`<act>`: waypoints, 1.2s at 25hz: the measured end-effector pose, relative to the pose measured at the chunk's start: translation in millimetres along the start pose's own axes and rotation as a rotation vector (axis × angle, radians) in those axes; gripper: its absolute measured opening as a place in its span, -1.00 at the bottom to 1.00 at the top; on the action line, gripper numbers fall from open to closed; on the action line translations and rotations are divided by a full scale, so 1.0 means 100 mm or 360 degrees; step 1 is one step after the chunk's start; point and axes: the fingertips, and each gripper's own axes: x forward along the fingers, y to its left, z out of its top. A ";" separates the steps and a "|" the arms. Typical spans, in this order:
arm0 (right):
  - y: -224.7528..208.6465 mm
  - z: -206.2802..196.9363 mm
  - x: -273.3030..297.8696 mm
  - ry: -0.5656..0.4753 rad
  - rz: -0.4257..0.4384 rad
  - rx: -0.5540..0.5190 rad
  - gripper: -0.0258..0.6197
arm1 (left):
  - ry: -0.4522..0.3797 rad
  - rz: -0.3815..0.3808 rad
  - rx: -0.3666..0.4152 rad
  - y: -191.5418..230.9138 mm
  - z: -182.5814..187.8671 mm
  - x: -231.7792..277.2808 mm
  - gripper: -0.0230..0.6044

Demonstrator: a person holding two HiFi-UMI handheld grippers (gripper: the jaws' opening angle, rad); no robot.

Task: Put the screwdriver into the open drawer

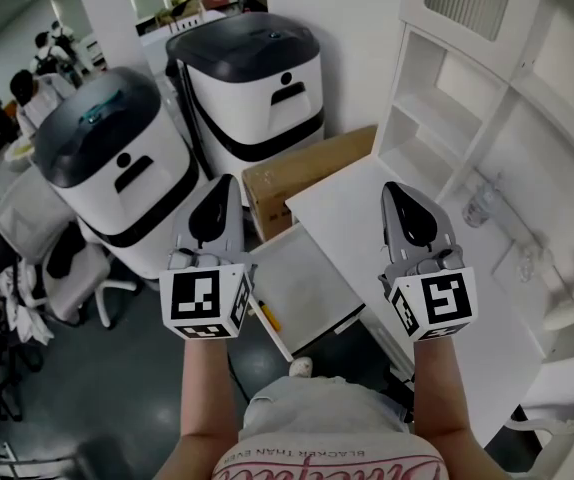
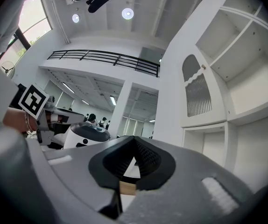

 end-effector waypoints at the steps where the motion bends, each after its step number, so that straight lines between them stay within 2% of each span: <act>1: -0.01 0.04 -0.01 -0.0007 0.0000 -0.0012 -0.92 | -0.0016 0.0009 0.0005 0.04 0.04 -0.02 -0.87; 9: -0.07 0.23 -0.09 -0.0048 -0.0021 -0.0091 -0.92 | -0.0085 0.0060 0.0014 0.22 0.24 -0.15 -0.87; 30: -0.18 0.26 -0.13 -0.0019 -0.0042 -0.0122 -0.92 | -0.0082 -0.0006 -0.0005 0.11 0.26 -0.03 -0.87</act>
